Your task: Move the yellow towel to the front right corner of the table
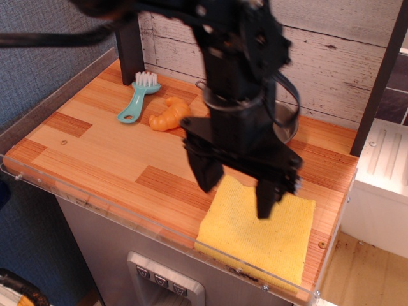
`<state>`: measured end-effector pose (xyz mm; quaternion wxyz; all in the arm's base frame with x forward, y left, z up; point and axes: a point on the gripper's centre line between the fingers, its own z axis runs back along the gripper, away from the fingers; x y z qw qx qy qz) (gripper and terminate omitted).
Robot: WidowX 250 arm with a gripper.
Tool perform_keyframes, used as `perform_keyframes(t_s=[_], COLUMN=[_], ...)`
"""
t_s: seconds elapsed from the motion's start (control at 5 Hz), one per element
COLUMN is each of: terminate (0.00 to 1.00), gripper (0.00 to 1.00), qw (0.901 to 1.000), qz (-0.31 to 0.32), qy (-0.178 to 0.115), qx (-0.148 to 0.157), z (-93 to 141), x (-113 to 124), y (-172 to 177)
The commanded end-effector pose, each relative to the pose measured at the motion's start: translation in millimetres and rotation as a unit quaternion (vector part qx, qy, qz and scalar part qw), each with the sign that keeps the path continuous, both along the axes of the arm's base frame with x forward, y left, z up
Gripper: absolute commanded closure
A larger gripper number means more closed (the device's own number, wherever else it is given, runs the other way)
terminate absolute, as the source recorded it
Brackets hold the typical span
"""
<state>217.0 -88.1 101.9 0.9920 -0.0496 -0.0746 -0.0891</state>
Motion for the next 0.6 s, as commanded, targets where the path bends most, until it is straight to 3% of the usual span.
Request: perform_keyframes(t_s=[0.0,0.2,0.4], terminate=[0.0,0.0,0.0], gripper=[0.0,0.0,0.0], qw=[0.9985,0.9969,0.9967], qz=[0.026,0.051,0.067], qy=[-0.012,-0.002,0.008], qx=[0.046,0.06,0.045], z=[24.7,10.6,-7.2], x=[0.4,20.8,49.6], y=[64.0,97.0,124.2])
